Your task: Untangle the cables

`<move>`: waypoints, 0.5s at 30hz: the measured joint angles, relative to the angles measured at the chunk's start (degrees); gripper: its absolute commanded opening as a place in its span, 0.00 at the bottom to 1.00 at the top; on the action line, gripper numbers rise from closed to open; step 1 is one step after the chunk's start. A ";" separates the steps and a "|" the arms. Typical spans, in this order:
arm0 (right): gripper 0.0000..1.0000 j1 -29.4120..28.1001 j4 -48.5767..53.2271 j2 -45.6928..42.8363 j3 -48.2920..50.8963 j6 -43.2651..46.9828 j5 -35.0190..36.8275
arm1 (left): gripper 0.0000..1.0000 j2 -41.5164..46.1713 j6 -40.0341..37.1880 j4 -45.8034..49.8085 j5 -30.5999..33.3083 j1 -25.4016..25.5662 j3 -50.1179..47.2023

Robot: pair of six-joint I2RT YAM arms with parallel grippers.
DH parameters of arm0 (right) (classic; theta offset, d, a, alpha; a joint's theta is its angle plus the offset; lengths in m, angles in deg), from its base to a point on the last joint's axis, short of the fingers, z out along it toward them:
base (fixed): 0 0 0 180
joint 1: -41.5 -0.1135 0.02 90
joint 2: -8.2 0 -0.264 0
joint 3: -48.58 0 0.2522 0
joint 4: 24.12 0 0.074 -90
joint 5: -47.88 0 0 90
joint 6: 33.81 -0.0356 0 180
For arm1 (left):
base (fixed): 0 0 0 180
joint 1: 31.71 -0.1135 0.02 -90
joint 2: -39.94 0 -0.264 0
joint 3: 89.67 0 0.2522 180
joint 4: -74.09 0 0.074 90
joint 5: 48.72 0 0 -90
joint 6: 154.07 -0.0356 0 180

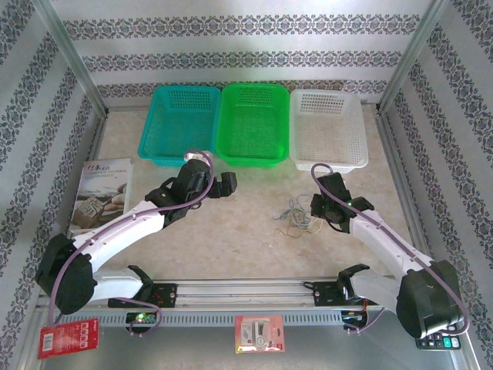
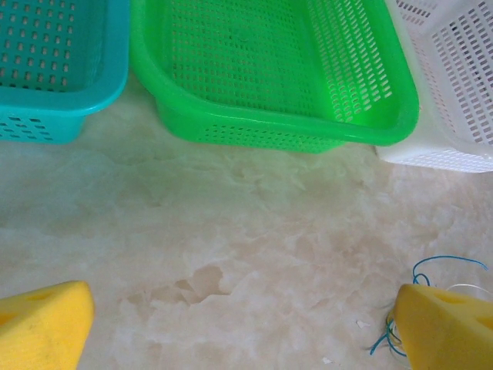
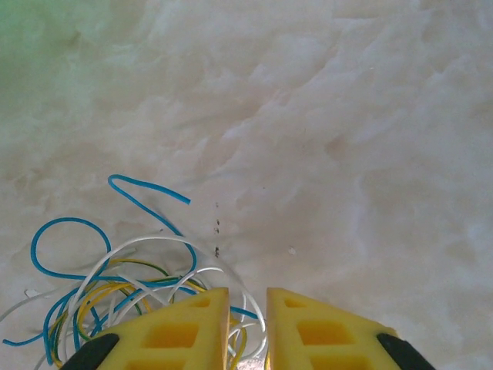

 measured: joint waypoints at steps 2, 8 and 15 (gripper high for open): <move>0.01 0.00 -0.24 0.33 0.00 0.26 -0.52 | 1.00 0.02 0.04 0.00 0.00 0.02 0.00; 0.00 0.00 -0.35 -0.50 -0.13 0.31 -2.78 | 1.00 0.13 0.17 -0.02 -0.02 0.24 0.00; 0.00 -1.84 0.35 -5.09 -7.06 0.70 -11.52 | 1.00 0.39 -0.11 -1.36 -1.64 0.24 -0.72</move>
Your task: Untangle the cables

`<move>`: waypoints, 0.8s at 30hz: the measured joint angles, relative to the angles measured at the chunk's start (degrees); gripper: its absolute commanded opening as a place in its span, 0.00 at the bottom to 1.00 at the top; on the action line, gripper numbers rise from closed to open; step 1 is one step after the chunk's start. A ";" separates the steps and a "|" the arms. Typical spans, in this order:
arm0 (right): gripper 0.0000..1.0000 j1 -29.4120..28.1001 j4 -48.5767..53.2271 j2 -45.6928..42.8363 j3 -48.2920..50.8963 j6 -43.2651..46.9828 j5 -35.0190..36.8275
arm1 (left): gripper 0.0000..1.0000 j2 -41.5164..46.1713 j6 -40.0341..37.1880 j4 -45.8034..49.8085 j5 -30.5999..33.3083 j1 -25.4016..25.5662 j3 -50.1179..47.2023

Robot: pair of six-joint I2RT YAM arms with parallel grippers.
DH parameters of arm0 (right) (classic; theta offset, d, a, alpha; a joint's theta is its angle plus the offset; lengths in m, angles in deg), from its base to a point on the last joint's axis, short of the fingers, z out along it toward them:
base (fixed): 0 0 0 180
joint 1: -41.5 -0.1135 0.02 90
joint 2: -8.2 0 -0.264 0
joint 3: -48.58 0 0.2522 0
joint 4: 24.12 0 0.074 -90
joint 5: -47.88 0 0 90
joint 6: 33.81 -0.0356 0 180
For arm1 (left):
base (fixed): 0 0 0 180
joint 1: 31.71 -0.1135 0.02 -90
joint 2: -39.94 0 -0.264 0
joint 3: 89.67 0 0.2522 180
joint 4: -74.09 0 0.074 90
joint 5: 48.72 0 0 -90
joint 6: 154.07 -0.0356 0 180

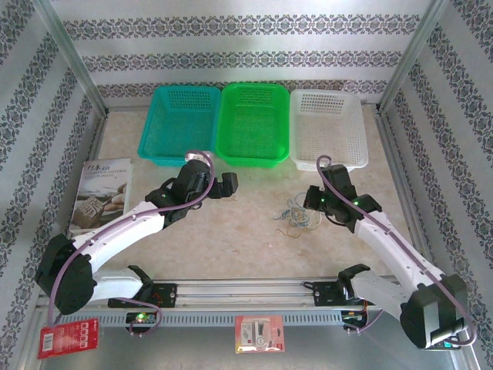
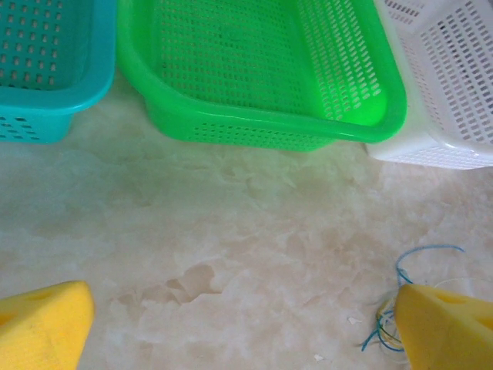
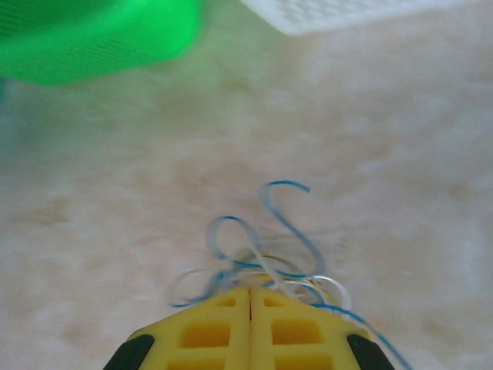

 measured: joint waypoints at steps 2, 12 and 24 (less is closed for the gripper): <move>0.00 -1.01 -0.17 -0.74 -2.56 -0.09 -2.29 | 1.00 0.46 -0.26 -1.25 -1.62 0.00 -0.98; 0.00 -5.60 -5.77 0.70 -7.58 -4.59 -11.85 | 1.00 0.85 -1.73 -13.09 -12.68 0.02 -6.16; 0.00 -7.65 -12.90 1.99 -11.52 -10.62 -15.43 | 0.98 -5.95 -1.68 -28.28 -22.14 2.14 -7.65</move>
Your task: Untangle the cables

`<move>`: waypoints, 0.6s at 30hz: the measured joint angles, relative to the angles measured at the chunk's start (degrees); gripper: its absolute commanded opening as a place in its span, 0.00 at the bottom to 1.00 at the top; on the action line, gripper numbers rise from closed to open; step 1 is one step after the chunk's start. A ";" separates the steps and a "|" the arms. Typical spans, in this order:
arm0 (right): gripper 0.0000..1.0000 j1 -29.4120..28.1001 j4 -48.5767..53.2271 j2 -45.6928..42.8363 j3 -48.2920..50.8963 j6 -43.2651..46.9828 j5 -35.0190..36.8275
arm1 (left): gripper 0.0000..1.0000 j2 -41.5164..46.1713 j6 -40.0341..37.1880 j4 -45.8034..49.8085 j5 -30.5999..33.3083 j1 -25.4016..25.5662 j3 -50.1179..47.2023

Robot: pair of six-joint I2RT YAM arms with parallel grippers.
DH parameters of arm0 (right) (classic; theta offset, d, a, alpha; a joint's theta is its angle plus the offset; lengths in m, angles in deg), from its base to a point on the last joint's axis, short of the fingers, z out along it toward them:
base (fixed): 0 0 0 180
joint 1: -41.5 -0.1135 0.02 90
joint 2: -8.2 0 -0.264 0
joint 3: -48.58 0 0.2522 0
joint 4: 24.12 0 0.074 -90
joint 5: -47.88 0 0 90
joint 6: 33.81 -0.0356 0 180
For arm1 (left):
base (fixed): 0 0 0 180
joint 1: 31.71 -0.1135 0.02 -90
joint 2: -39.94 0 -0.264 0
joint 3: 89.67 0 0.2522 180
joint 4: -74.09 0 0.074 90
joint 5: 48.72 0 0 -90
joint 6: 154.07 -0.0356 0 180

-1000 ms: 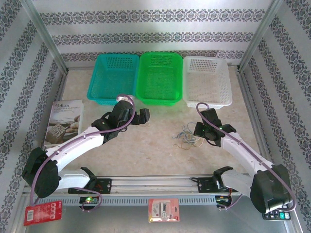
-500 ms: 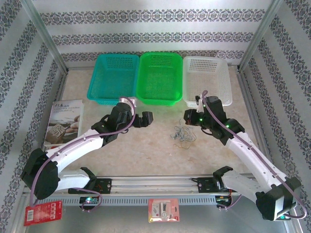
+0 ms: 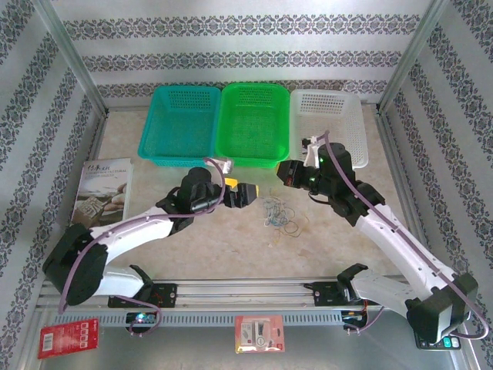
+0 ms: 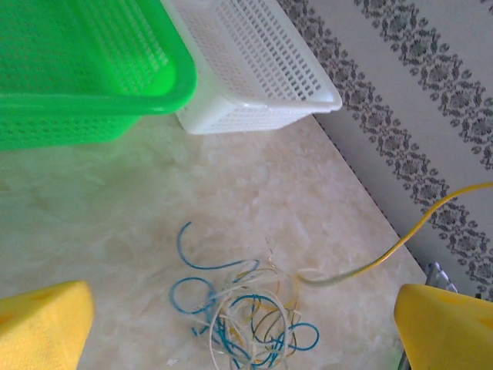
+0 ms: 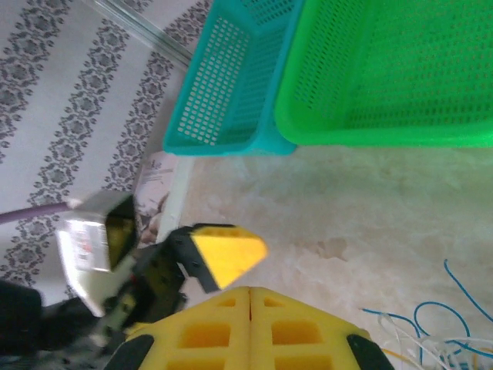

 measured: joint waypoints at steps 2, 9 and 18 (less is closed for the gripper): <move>0.00 -0.07 -1.05 0.07 -0.13 -0.94 -0.11 | 0.92 -2.36 0.02 -1.40 -0.68 0.57 0.37; 0.00 -0.81 -3.43 1.25 -0.13 -3.15 -0.33 | 0.77 -10.84 1.09 -8.02 -3.69 2.03 2.86; 0.00 1.55 -5.55 2.86 -4.57 -4.90 -3.02 | 0.55 -14.23 3.50 -11.37 -4.50 3.10 3.48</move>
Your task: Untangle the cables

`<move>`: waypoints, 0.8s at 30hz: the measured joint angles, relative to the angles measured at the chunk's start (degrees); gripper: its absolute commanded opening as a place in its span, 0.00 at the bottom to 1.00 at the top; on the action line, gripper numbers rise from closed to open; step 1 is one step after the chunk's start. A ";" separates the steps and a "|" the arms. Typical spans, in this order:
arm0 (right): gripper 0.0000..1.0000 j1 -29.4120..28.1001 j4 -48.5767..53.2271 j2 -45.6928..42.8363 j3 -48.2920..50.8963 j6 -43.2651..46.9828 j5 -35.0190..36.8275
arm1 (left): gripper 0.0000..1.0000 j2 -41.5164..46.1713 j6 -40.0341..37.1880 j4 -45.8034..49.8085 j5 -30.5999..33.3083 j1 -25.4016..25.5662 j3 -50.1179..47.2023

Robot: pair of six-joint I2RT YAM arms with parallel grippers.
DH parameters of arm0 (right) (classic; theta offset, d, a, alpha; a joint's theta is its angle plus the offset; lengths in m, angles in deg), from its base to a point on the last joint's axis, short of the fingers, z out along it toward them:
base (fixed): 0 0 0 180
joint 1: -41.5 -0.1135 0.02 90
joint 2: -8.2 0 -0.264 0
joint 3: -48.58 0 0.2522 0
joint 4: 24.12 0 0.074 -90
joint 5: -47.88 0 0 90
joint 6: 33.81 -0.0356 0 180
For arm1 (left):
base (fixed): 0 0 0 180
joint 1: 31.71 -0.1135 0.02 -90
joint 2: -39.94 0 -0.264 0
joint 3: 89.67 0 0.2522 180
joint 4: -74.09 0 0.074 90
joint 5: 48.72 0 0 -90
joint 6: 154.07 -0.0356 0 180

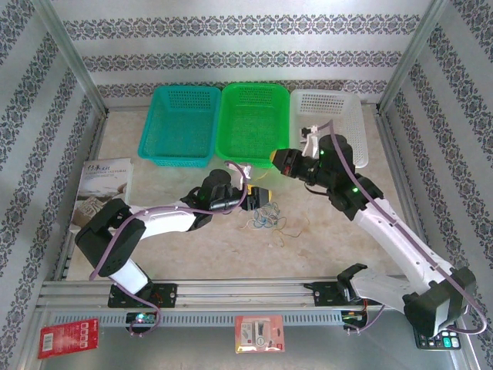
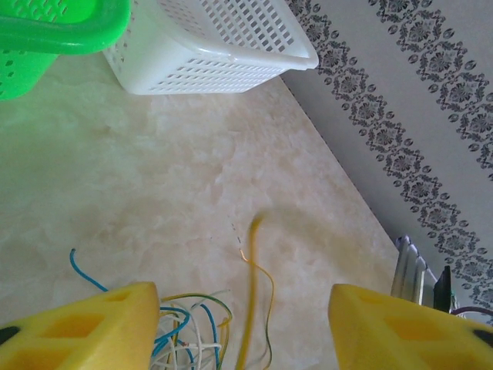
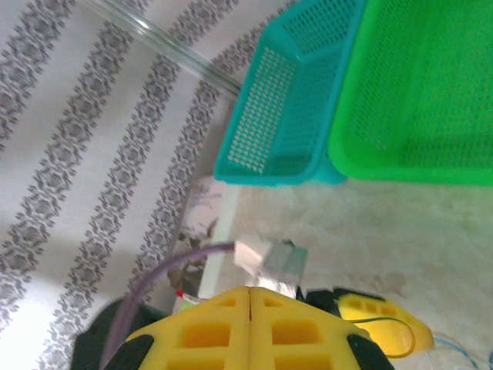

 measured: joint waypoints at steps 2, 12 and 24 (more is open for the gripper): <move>0.00 2.71 -0.17 0.46 -2.38 -0.35 -0.74 | 0.54 0.02 0.07 -0.66 0.07 0.00 -0.17; 0.00 19.43 -1.16 5.18 -9.05 -0.33 1.84 | 0.60 5.66 -0.17 -0.28 1.81 0.00 -3.56; 0.00 27.06 -2.16 17.40 -11.43 3.43 17.00 | 0.73 12.48 -1.77 4.28 6.67 0.00 -3.63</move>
